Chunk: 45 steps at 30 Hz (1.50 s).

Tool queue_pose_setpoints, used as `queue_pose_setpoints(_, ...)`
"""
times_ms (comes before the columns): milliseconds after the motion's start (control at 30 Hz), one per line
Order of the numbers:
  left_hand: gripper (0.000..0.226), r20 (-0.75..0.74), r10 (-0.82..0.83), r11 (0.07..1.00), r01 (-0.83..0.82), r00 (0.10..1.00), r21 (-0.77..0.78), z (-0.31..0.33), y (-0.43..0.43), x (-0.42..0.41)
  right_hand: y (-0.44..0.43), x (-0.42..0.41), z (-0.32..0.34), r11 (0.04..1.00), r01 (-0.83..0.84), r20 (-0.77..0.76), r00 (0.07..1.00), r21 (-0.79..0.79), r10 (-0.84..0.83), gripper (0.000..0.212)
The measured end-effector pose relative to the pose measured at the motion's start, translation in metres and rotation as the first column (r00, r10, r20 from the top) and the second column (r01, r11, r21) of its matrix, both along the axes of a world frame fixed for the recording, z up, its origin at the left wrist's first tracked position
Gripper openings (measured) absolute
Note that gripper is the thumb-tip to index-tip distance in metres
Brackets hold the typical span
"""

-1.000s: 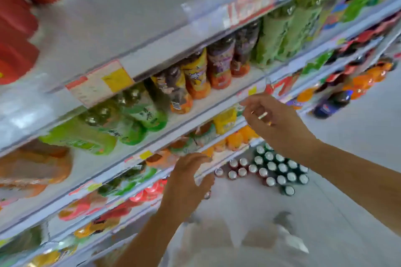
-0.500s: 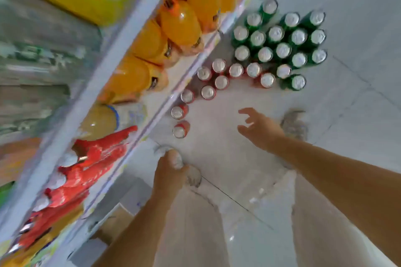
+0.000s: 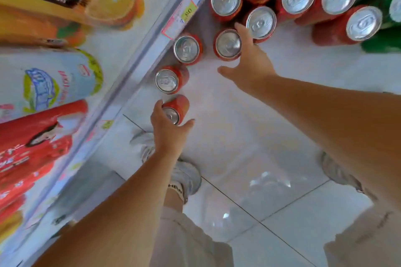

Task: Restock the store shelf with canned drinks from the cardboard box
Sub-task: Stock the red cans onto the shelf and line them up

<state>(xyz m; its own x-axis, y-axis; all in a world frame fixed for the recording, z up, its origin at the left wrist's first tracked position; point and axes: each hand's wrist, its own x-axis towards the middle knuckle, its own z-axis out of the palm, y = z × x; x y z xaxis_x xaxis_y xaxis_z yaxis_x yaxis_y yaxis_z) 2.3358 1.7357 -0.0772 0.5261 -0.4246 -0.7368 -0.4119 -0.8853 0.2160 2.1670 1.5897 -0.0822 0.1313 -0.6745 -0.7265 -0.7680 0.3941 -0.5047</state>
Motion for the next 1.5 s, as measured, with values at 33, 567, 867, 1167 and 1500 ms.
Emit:
queue_pose_setpoints(33, 0.097, 0.014, 0.002, 1.000, -0.002, 1.000, -0.017, -0.005, 0.000, 0.000, 0.000, 0.003, -0.005, 1.000, -0.001, -0.019, 1.000, -0.022, 0.001, 0.094)
queue_pose_setpoints(567, 0.066, -0.030, -0.066, 0.962, 0.055, 0.997, -0.269, 0.195, -0.033, -0.018, 0.009, -0.035, 0.188, 0.983, 0.157, -0.082, 0.983, -0.097, -0.166, 0.065)
queue_pose_setpoints(867, 0.078, -0.215, -0.152, 0.781, -0.016, 0.965, -0.624, 0.512, -0.103, -0.042, -0.040, -0.069, 0.528, 0.952, 0.221, 0.221, 0.960, -0.213, -0.173, 0.071)
queue_pose_setpoints(1167, 0.064, -0.266, -0.182, 0.373, -0.184, 0.947, -0.909, 0.777, -0.109, -0.023, -0.066, -0.055, 0.807, 0.878, 0.201, 0.568, 0.818, -0.434, 0.093, 0.055)
queue_pose_setpoints(1500, 0.053, -0.262, -0.116, -0.068, -0.271, 0.958, -0.960, 0.939, -0.059, 0.033, -0.059, 0.028, 0.967, 0.751, 0.238, 0.681, 0.641, -0.615, 0.355, 0.051)
